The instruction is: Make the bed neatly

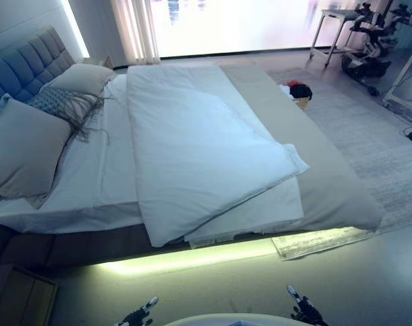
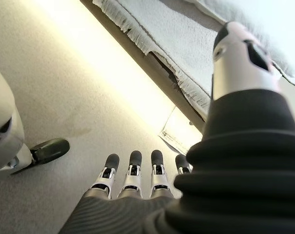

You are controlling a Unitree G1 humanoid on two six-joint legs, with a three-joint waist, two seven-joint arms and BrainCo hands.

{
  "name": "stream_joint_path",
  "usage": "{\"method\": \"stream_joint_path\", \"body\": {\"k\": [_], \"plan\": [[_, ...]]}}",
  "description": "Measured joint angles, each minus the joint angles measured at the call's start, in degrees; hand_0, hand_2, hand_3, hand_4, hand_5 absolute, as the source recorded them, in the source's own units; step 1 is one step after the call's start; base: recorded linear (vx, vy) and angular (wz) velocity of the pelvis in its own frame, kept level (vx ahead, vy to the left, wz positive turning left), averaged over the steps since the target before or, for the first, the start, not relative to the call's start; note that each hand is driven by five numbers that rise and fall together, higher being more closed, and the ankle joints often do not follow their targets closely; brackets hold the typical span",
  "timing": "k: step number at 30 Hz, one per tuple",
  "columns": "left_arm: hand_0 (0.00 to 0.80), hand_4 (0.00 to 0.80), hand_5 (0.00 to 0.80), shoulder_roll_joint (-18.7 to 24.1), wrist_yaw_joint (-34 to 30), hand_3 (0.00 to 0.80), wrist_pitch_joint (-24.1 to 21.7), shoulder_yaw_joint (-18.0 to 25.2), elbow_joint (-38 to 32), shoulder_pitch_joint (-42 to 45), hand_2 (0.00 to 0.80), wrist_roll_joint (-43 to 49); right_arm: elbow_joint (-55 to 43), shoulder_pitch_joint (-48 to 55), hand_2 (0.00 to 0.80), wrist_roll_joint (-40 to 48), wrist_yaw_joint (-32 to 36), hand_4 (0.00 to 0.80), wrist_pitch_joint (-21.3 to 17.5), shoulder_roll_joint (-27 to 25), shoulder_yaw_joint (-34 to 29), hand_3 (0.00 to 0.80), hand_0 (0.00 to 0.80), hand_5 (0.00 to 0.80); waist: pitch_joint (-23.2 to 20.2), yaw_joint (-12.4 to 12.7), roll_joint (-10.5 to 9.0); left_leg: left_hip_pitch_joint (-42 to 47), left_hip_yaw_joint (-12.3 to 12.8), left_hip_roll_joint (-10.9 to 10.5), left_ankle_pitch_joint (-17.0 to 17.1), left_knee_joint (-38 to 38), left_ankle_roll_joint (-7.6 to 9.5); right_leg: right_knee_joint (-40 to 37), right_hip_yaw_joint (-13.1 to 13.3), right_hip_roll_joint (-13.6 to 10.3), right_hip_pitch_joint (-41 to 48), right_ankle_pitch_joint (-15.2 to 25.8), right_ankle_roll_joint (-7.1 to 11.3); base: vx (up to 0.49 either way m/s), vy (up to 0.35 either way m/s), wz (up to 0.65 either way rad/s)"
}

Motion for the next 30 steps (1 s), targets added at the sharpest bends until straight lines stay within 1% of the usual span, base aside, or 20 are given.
{"method": "stream_joint_path", "body": {"k": [3, 8, 13, 16, 20, 30], "plan": [[0.0, 0.0, 0.0, 0.0, 0.05, 0.0, 0.36, -0.09, 0.0, 0.0, 0.0, 0.02, 0.0, 0.03, 0.0, 0.05, 2.42, 0.0, 0.83, -0.12, 0.0, 0.0, 0.0, 0.0, 0.01, -0.02, 0.01, -0.01, 0.0, 0.0, 0.0, 0.0, 0.0, 0.0, 0.0, 0.01, -0.02, -0.01, -0.01, 0.0, 0.0, 0.0], [0.0, 0.0, 0.0, -0.04, 0.14, 0.0, 0.73, -0.12, 0.0, 0.0, 0.0, -0.01, -0.02, 0.0, 0.0, 0.05, 3.73, 0.0, 1.85, -0.18, 0.09, 0.0, 0.0, 0.0, 0.07, 0.03, -0.17, 0.0, 0.0, 0.01, 0.0, 0.0, 0.0, 0.0, 0.0, 0.05, 0.01, 0.0, 0.0, 0.0, 0.0, 0.0], [0.0, 0.0, 0.0, -0.34, 0.89, 0.0, 1.21, -0.09, 0.14, 0.03, 0.0, 0.04, -0.12, 0.01, 0.0, 4.49, 11.73, 0.0, 3.32, -0.16, 0.32, 0.0, 0.0, 0.0, 0.26, 0.03, -0.47, 0.02, 0.0, 0.03, 0.0, 0.0, -0.01, 0.0, 0.0, 0.1, 0.04, -0.01, -0.01, 0.0, 0.0, 0.0], [0.0, 0.0, 0.0, -0.33, 1.08, 0.0, 1.34, -0.01, 0.16, 0.03, 0.0, 0.03, -0.22, -0.01, 0.0, 5.73, 14.62, 0.0, 3.4, -0.18, 0.31, 0.0, 0.0, 0.0, 0.28, 0.01, -0.63, 0.03, 0.0, 0.03, 0.0, 0.0, -0.01, 0.0, 0.0, 0.09, 0.06, -0.01, -0.01, 0.0, 0.0, 0.0], [0.0, 0.0, 0.0, -0.3, 1.76, 0.0, 2.27, 0.1, 0.64, 0.04, 0.0, 0.03, -0.22, -0.02, 0.0, 6.8, 15.75, 0.0, 3.39, -0.18, 0.3, 0.0, 0.0, 0.0, 0.4, 0.04, -0.81, 0.0, 0.0, 0.06, 0.0, 0.0, -0.01, 0.0, 0.0, 0.11, 0.05, -0.02, -0.02, 0.0, 0.0, 0.0], [0.0, 0.0, 0.0, -0.23, 2.08, 0.0, 2.25, 0.14, 1.47, 0.13, 0.0, 0.02, -0.21, -0.11, 0.0, 6.84, 16.31, 0.0, 3.39, -0.24, 0.25, 0.0, 0.0, 0.0, 1.04, 0.03, -0.97, -0.05, -0.23, 0.45, 0.02, 0.04, -0.03, 0.0, -0.01, 0.54, 0.06, -0.24, -0.29, 0.026, -0.076, 0.0]]}}
